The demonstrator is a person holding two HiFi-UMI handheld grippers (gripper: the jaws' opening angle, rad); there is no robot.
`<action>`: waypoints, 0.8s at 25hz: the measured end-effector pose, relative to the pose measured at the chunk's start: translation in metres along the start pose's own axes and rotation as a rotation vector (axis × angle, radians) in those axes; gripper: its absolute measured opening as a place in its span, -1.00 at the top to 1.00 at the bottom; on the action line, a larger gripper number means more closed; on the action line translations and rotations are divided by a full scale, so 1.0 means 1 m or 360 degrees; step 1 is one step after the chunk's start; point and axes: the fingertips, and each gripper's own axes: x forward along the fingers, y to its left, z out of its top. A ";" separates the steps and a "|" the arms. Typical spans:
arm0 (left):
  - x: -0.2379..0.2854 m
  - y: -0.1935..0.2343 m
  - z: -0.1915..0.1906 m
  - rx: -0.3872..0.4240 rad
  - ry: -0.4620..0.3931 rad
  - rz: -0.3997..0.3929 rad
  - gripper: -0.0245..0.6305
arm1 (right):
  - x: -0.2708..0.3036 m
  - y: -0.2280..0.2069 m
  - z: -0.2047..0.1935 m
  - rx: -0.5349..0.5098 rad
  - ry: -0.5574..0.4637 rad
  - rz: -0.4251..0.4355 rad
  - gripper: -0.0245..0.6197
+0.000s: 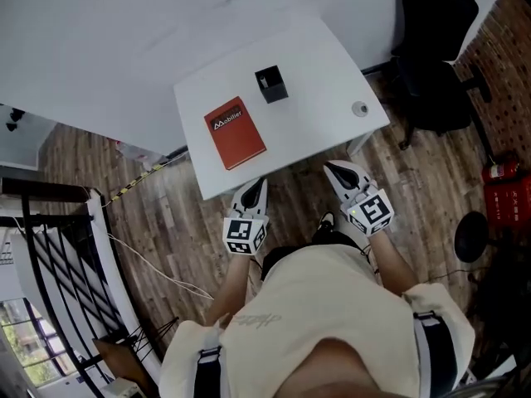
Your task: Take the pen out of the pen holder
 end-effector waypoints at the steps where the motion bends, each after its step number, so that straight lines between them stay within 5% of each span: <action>1: 0.003 0.002 -0.002 -0.0010 0.0009 0.0012 0.87 | 0.004 -0.003 -0.001 0.0004 0.0004 0.0019 0.90; 12: 0.034 0.031 -0.009 -0.0096 0.0053 0.0039 0.87 | 0.032 -0.028 -0.026 0.0100 0.0124 0.0054 0.90; 20: 0.101 0.083 0.020 -0.0072 -0.0017 -0.0062 0.87 | 0.085 -0.074 -0.003 0.0077 0.0125 -0.0076 0.90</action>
